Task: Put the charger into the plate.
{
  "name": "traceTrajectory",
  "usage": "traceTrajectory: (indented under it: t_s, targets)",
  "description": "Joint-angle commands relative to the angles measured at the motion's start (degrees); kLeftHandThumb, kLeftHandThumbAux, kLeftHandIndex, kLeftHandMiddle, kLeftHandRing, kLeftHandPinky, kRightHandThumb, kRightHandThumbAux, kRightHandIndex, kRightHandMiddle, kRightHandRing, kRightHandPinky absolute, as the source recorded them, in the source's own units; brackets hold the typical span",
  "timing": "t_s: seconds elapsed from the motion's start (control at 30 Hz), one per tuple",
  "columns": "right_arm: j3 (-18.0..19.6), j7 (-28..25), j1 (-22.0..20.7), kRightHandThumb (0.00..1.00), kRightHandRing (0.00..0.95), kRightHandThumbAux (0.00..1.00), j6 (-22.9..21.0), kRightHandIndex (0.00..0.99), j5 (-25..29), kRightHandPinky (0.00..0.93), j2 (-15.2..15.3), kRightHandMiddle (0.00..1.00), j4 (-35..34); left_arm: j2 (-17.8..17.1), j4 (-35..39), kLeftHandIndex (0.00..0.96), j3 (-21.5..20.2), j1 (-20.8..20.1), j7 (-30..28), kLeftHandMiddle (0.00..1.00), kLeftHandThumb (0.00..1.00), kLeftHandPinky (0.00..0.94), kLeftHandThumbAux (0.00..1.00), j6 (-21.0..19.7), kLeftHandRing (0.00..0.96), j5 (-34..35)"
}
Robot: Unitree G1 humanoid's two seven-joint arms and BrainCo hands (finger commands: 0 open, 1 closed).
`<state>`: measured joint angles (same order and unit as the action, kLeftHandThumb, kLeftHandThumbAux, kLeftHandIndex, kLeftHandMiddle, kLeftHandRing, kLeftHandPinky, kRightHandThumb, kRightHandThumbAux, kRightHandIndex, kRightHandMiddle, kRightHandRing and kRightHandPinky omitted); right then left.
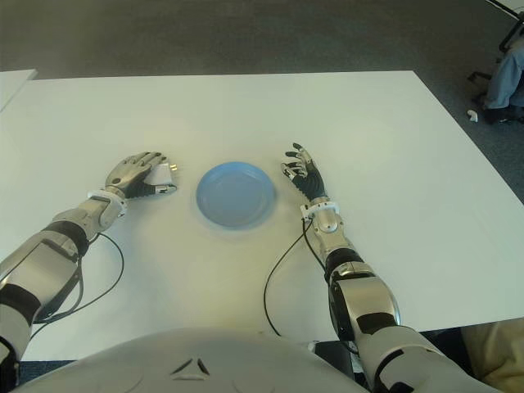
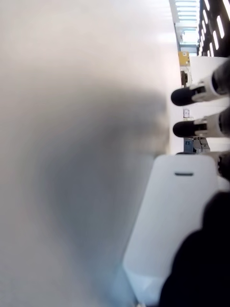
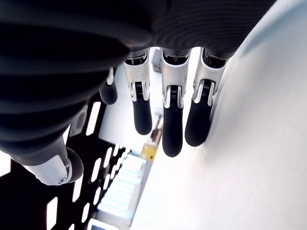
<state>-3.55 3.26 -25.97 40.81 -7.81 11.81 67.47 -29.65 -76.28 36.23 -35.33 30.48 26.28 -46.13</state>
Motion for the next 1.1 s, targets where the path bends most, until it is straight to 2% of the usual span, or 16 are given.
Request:
traceTrajectory:
  t_s: [0.03, 0.57, 0.7, 0.77, 0.8, 0.9, 0.93, 0.97, 1.0, 1.03, 1.1]
  targets:
    - [-1.0, -1.1, 4.5, 0.106, 0.348, 0.561, -2.6, 0.000, -1.5, 0.388, -1.1, 0.237, 2.7, 1.0, -1.0, 0.000, 1.0, 0.7, -2.6, 0.000, 0.273, 0.000, 0.161, -0.4, 0.000, -0.9]
    - [-1.3, -1.0, 4.7, 0.110, 0.347, 0.558, -2.9, 0.000, -1.8, 0.386, -1.0, 0.232, 2.2, 0.3, -1.2, 0.000, 1.6, -0.5, -4.8, 0.000, 0.262, 0.000, 0.184, -0.2, 0.000, -1.3]
    - [-1.3, -1.1, 4.6, 0.112, 0.350, 0.561, -3.2, 0.000, -1.7, 0.388, -1.1, 0.232, 2.3, 0.1, -1.0, 0.000, 1.4, -1.1, -6.5, 0.000, 0.264, 0.038, 0.216, 0.2, 0.000, -0.7]
    - [-1.2, -1.2, 4.5, 0.113, 0.352, 0.563, -3.3, 0.000, -1.6, 0.392, -1.1, 0.232, 2.3, -0.2, -0.8, 0.015, 0.9, -1.6, -8.1, 0.055, 0.289, 0.107, 0.251, 0.7, 0.062, -0.1]
    - [-1.2, -1.3, 4.5, 0.114, 0.354, 0.563, -3.3, 0.000, -1.6, 0.398, -1.1, 0.231, 2.4, -0.3, -0.7, 0.102, 0.8, -1.8, -8.6, 0.166, 0.330, 0.204, 0.283, 0.9, 0.166, 0.0]
    - [-1.2, -1.2, 4.5, 0.113, 0.358, 0.562, -3.2, 0.000, -1.6, 0.408, -1.2, 0.230, 2.4, -0.6, -0.4, 0.260, 1.2, -2.1, -7.9, 0.404, 0.409, 0.411, 0.337, 0.9, 0.392, -0.6]
    - [-1.2, -1.2, 4.5, 0.113, 0.359, 0.561, -3.2, 0.000, -1.6, 0.410, -1.2, 0.230, 2.4, -0.7, -0.4, 0.298, 1.3, -2.1, -7.8, 0.467, 0.429, 0.467, 0.350, 0.9, 0.452, -0.7]
    - [-1.2, -1.3, 4.5, 0.113, 0.359, 0.561, -3.2, 0.000, -1.6, 0.411, -1.2, 0.229, 2.5, -0.8, -0.4, 0.311, 2.7, -2.2, -5.4, 0.490, 0.436, 0.487, 0.354, 0.1, 0.474, -2.4]
    - [-1.2, -1.4, 4.5, 0.110, 0.359, 0.560, -3.2, 0.000, -1.5, 0.416, -1.2, 0.227, 2.5, -0.9, -0.3, 0.356, 3.8, -2.2, -3.6, 0.546, 0.533, 0.559, 0.474, -0.4, 0.532, -3.6]
    - [-1.1, -1.5, 4.5, 0.109, 0.359, 0.559, -3.2, 0.000, -1.5, 0.419, -1.3, 0.225, 2.6, -1.0, -0.3, 0.384, 5.2, -2.4, -1.2, 0.583, 0.596, 0.607, 0.551, -1.4, 0.569, -5.3]
    - [-1.1, -1.5, 4.4, 0.106, 0.360, 0.558, -3.3, 0.000, -1.4, 0.420, -1.4, 0.223, 2.7, -1.2, -0.3, 0.409, 7.1, -2.8, 1.9, 0.627, 0.651, 0.666, 0.621, -2.9, 0.615, -7.3]
